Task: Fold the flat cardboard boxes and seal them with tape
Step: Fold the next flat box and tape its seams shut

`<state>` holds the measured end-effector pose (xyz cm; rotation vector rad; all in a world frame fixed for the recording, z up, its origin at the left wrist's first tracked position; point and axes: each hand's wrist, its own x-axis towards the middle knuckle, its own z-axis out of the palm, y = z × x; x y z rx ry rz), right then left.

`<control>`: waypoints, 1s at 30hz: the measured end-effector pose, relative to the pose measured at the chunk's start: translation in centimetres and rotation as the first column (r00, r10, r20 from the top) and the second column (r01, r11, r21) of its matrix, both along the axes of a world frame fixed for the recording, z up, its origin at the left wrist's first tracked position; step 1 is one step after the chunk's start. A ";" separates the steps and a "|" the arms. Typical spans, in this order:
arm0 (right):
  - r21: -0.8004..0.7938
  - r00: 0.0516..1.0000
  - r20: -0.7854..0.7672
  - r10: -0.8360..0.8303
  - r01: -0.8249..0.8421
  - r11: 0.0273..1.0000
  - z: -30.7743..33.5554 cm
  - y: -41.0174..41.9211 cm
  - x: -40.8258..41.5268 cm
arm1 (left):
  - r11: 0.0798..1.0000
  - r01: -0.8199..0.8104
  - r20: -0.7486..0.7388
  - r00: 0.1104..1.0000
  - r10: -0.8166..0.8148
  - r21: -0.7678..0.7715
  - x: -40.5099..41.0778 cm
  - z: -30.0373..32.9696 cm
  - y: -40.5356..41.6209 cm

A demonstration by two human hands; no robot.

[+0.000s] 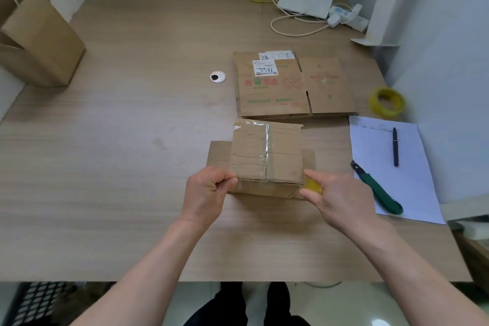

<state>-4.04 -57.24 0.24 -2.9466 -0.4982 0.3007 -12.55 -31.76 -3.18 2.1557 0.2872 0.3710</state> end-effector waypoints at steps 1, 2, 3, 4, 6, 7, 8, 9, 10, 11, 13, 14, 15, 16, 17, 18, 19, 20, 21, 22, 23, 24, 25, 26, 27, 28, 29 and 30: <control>0.011 1.000 0.001 -0.005 0.005 1.000 -0.1 0.1 0.0 | 1.000 0.007 0.012 1.000 -0.007 0.023 0.1 -0.1 0.2; 0.022 1.000 0.007 -0.005 0.005 1.000 -0.2 0.2 -0.1 | 0.999 0.010 0.019 1.000 -0.011 0.037 0.2 -0.2 0.3; 0.033 1.000 0.019 -0.002 0.001 0.999 -0.3 0.3 -0.1 | 0.999 0.011 0.020 1.000 -0.012 0.041 0.3 -0.2 0.5; 0.040 0.999 0.032 -0.001 0.000 0.999 -0.4 0.3 -0.1 | 0.999 0.013 0.017 1.000 -0.014 0.037 0.4 -0.3 0.5; 0.038 0.999 0.040 -0.010 0.009 0.999 -0.4 0.3 -0.1 | 0.999 0.022 0.012 1.000 -0.022 0.023 0.6 -0.3 0.6; 0.036 0.999 0.038 -0.018 0.017 0.999 -0.5 0.3 -0.1 | 1.000 0.027 0.010 1.000 -0.027 0.016 0.7 -0.3 0.6; 0.038 0.999 0.028 -0.027 0.026 0.999 -0.5 0.3 0.0 | 0.999 0.031 0.008 0.999 -0.031 0.009 0.7 -0.4 0.6; 0.038 0.999 0.009 -0.037 0.036 0.999 -0.5 0.3 0.1 | 0.999 0.033 0.008 0.999 -0.033 0.004 0.8 -0.4 0.6; 0.035 0.999 -0.012 -0.043 0.044 0.998 -0.6 0.3 0.2 | 0.999 0.035 0.008 0.999 -0.035 0.000 0.8 -0.5 0.7; 0.031 0.998 -0.030 -0.048 0.048 0.998 -0.6 0.3 0.3 | 0.999 0.037 0.007 0.999 -0.037 -0.005 0.8 -0.6 0.7; 0.032 0.997 -0.050 -0.052 0.054 0.998 -0.5 0.3 0.5 | 0.999 0.033 -0.005 0.999 -0.033 -0.020 0.9 -0.8 0.8; 0.035 0.997 -0.053 -0.056 0.058 0.998 -0.5 0.3 0.6 | 0.999 0.027 -0.012 1.000 -0.028 -0.023 0.9 -0.8 0.8; 0.043 0.997 -0.055 -0.060 0.062 0.997 -0.5 0.4 0.6 | 0.999 0.021 -0.018 1.000 -0.021 -0.024 1.0 -0.9 0.9; 0.054 0.997 -0.052 -0.060 0.063 0.997 -0.6 0.4 0.6 | 1.000 0.015 -0.023 1.000 -0.015 -0.022 1.0 -1.0 0.9; 0.065 0.998 -0.044 -0.054 0.057 0.996 -0.6 0.5 0.6 | 1.000 0.011 -0.024 1.000 -0.011 -0.017 1.1 -1.1 1.0; 0.074 0.999 -0.029 -0.044 0.046 0.996 -0.7 0.6 0.6 | 1.000 0.010 -0.022 1.000 -0.010 -0.009 1.1 -1.1 1.0; 0.080 0.999 -0.016 -0.034 0.035 0.996 -0.8 0.6 0.6 | 1.000 0.012 -0.020 1.000 -0.012 0.000 1.2 -1.2 1.1; 0.086 1.000 -0.007 -0.029 0.029 0.996 -1.0 0.7 0.6 | 1.000 0.014 -0.019 1.000 -0.014 0.011 1.2 -1.2 1.1; 0.092 1.000 -0.001 -0.028 0.028 0.995 -1.1 0.7 0.6 | 1.000 0.014 -0.020 1.000 -0.013 0.024 1.2 -1.2 1.1; 0.096 1.000 0.004 -0.029 0.029 0.995 -1.2 0.8 0.7 | 0.999 0.008 -0.022 1.000 -0.008 0.036 1.3 -1.2 1.1; 0.098 0.999 0.011 -0.030 0.028 0.995 -1.3 0.8 0.6 | 0.999 -0.002 -0.024 1.000 0.003 0.041 1.3 -1.2 1.1; 0.099 0.999 0.020 -0.030 0.028 0.995 -1.4 0.8 0.6 | 0.999 -0.010 -0.026 1.000 0.011 0.041 1.4 -1.2 1.1; 0.102 0.999 0.028 -0.032 0.029 0.994 -1.6 0.7 0.5 | 0.999 -0.012 -0.024 1.000 0.013 0.038 1.5 -1.2 1.1; 0.109 0.999 0.032 -0.039 0.035 0.993 -1.6 0.7 0.6 | 0.999 -0.009 -0.021 1.000 0.009 0.034 1.5 -1.2 1.1; 0.114 0.998 0.031 -0.046 0.042 0.993 -1.7 0.7 0.6 | 1.000 -0.003 -0.016 1.000 0.004 0.029 1.6 -1.3 1.1; 0.115 0.998 0.028 -0.048 0.045 0.992 -1.7 0.7 0.6 | 1.000 0.000 -0.011 1.000 0.000 0.026 1.7 -1.3 1.0; 0.109 0.999 0.028 -0.043 0.040 0.993 -1.8 0.7 0.7 | 1.000 -0.001 -0.003 1.000 0.001 0.023 1.7 -1.4 1.0; 0.099 0.999 0.031 -0.036 0.032 0.995 -1.8 0.7 0.7 | 1.000 -0.006 0.002 1.000 0.006 0.018 1.8 -1.4 1.0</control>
